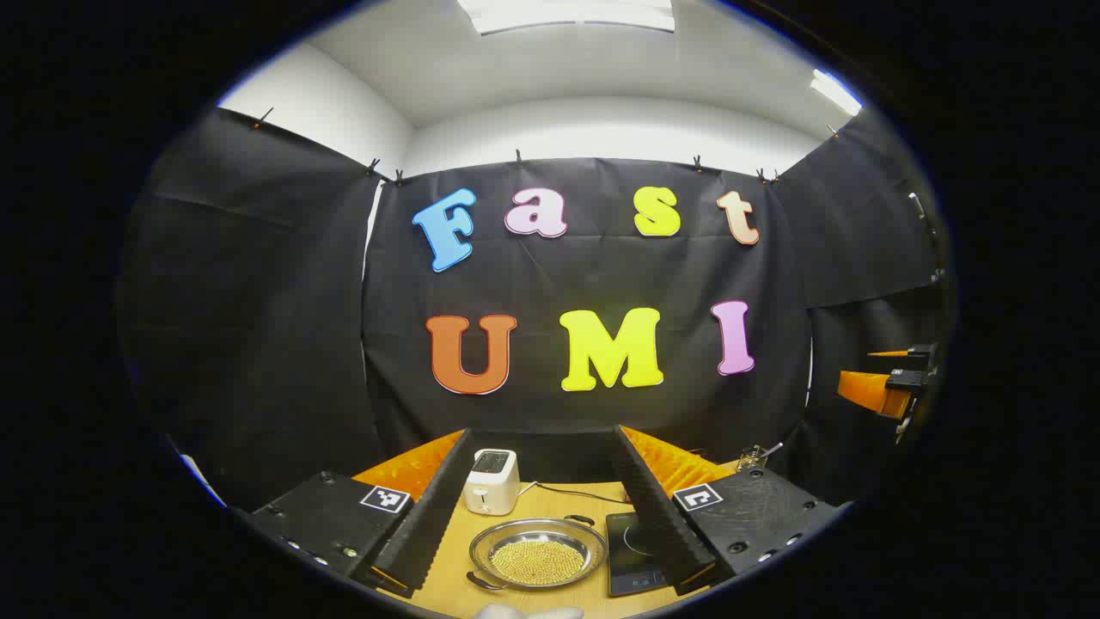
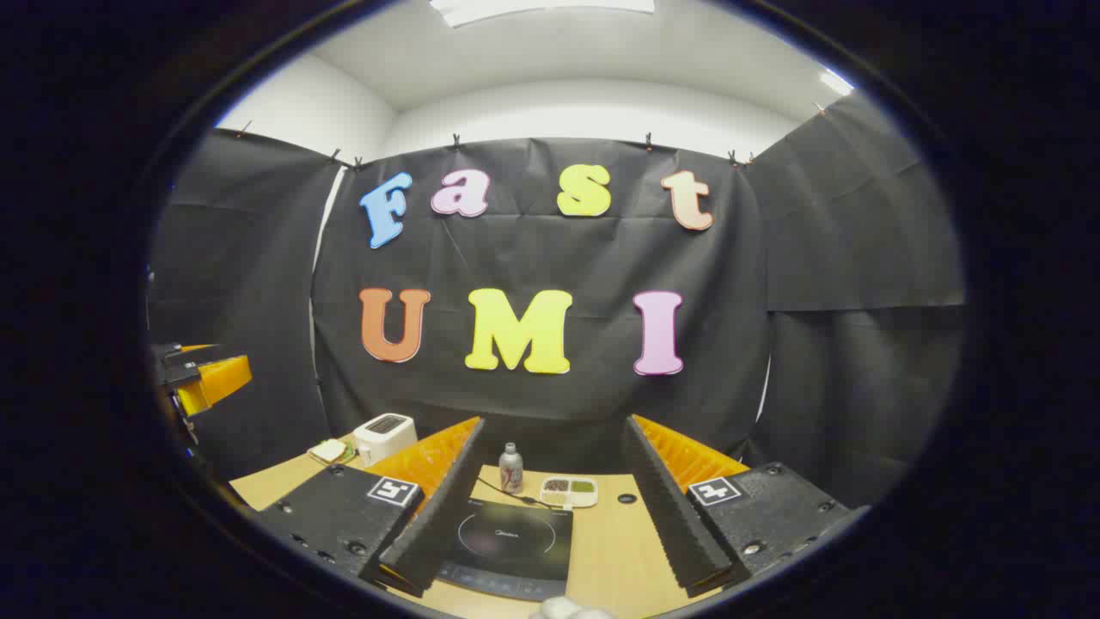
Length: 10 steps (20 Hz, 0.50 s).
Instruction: First push the handle of the pot to place it horizontally, then grasp the pot with both hands and set it on the induction cooktop.
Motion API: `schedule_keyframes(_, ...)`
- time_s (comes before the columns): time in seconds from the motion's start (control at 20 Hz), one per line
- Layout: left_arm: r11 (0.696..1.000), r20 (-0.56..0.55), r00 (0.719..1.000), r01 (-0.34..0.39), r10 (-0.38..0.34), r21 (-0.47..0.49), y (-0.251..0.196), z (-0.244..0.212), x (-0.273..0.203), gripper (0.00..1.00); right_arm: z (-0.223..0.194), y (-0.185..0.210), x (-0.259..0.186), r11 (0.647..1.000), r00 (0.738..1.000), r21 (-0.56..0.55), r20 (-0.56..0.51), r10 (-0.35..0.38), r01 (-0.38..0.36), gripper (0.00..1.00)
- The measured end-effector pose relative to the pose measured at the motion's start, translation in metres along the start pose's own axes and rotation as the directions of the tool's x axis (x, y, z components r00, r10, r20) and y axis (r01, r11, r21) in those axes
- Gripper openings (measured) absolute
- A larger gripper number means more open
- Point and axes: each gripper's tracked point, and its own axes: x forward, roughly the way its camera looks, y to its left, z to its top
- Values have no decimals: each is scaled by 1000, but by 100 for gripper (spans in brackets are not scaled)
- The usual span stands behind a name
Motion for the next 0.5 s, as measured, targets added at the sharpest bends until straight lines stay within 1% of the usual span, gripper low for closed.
schedule_keyframes(0.05,1000,0,1000,0,0,2,0,1,0,95,-1,-1,-1,1000,1000,1,-1,-2,2,97)
schedule_keyframes(0.25,1000,-11,1000,3,-3,-7,-4,-2,1,95,-6,-9,-6,1000,1000,0,-5,-20,20,96)
schedule_keyframes(0.5,1000,-5,1000,19,-19,8,-9,3,1,95,-6,-14,-8,1000,1000,4,-10,-24,24,97)
